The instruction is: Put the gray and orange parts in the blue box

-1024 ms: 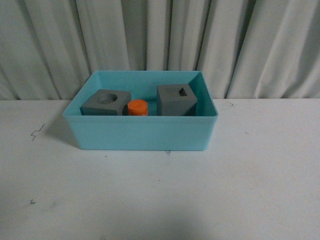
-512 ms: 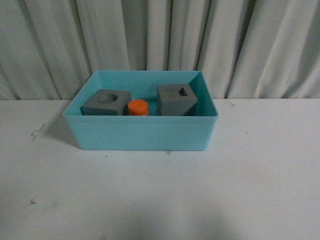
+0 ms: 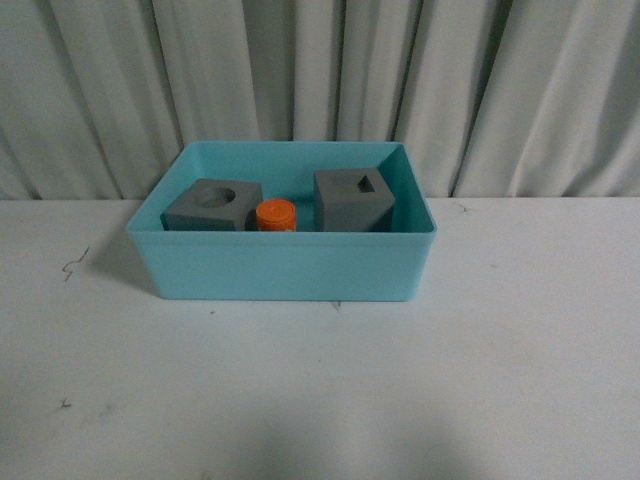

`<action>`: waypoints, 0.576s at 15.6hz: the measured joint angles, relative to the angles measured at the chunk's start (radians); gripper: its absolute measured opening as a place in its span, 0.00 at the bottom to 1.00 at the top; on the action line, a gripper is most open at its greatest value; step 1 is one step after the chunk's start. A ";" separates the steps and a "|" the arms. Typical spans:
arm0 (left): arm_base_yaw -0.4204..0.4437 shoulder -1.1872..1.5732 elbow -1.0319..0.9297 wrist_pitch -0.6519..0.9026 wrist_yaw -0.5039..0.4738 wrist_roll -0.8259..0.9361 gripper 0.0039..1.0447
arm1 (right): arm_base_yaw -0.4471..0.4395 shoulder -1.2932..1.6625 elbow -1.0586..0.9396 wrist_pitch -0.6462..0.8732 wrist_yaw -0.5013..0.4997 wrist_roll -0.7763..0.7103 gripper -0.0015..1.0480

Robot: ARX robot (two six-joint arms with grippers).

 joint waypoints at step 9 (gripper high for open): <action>0.000 0.000 0.000 0.000 0.000 0.000 0.94 | 0.000 0.000 0.000 0.000 0.000 0.000 0.94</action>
